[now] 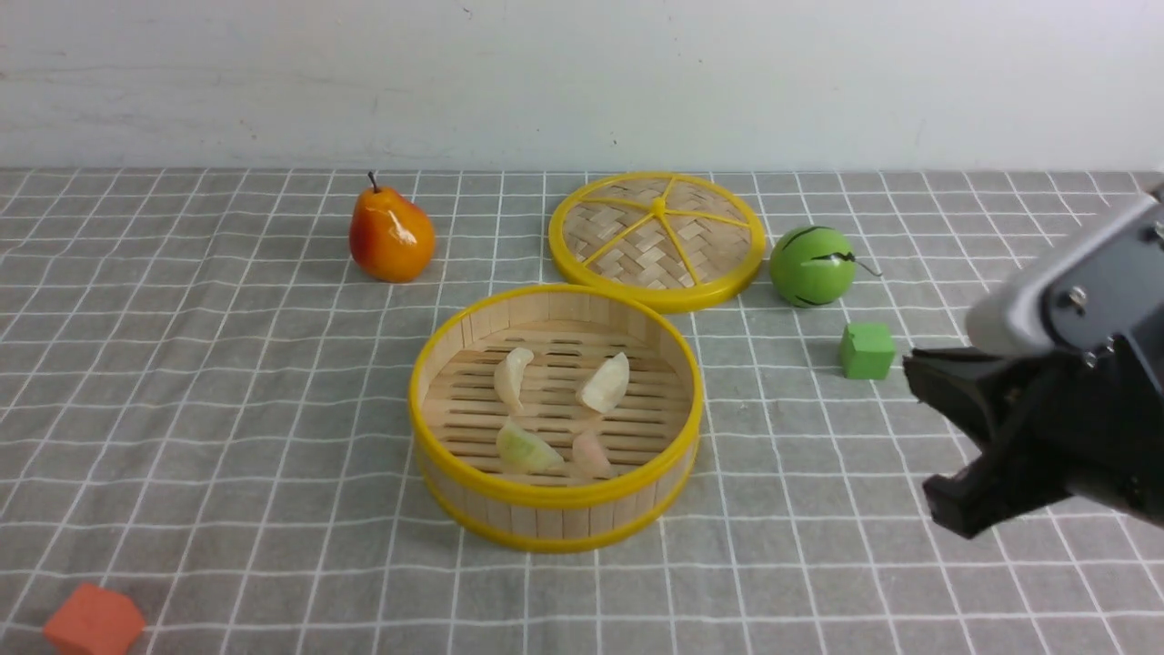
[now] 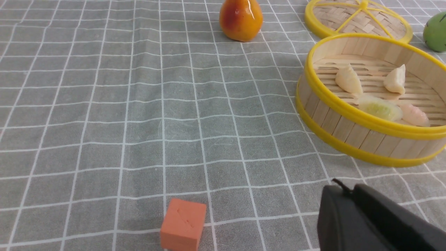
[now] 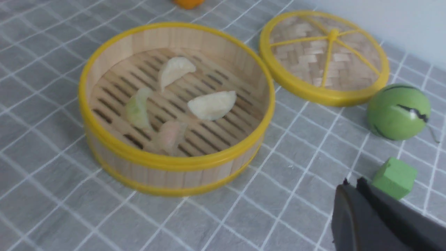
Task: Put the dumplings into the steamer on the table with the grey tablecloth.
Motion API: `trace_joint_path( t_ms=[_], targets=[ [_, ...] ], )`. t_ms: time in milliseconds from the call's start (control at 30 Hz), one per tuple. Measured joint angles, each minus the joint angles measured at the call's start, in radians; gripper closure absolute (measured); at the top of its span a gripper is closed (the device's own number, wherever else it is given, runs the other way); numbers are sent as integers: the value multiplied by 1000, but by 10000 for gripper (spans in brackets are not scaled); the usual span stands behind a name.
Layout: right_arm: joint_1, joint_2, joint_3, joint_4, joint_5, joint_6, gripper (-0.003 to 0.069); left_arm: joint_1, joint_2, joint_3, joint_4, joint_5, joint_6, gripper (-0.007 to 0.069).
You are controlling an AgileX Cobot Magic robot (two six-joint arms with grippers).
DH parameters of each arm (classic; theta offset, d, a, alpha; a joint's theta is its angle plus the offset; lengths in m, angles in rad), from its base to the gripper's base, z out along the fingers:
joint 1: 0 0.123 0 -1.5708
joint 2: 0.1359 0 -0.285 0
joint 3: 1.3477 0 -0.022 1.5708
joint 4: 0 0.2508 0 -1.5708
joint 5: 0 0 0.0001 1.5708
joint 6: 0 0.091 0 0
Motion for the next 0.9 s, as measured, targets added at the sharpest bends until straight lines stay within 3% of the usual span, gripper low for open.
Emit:
trace_joint_path(
  t_ms=[100,300,467,567,733,900],
  targets=[
    [-39,-26,128,-5,-147,4,676,0,0,0,2,1,0,586],
    [-42,-88,308,-5,-197,4,670,0,0,0,2,11,0,578],
    [-48,-312,563,10,-248,6,668,0,0,0,2,17,0,573],
    [-64,-494,609,12,-106,6,667,0,1,0,2,15,0,568],
    [-213,-881,618,57,156,31,666,0,1,0,2,18,0,565],
    [-349,-1016,618,75,274,49,664,0,0,0,2,18,0,565]
  ],
)
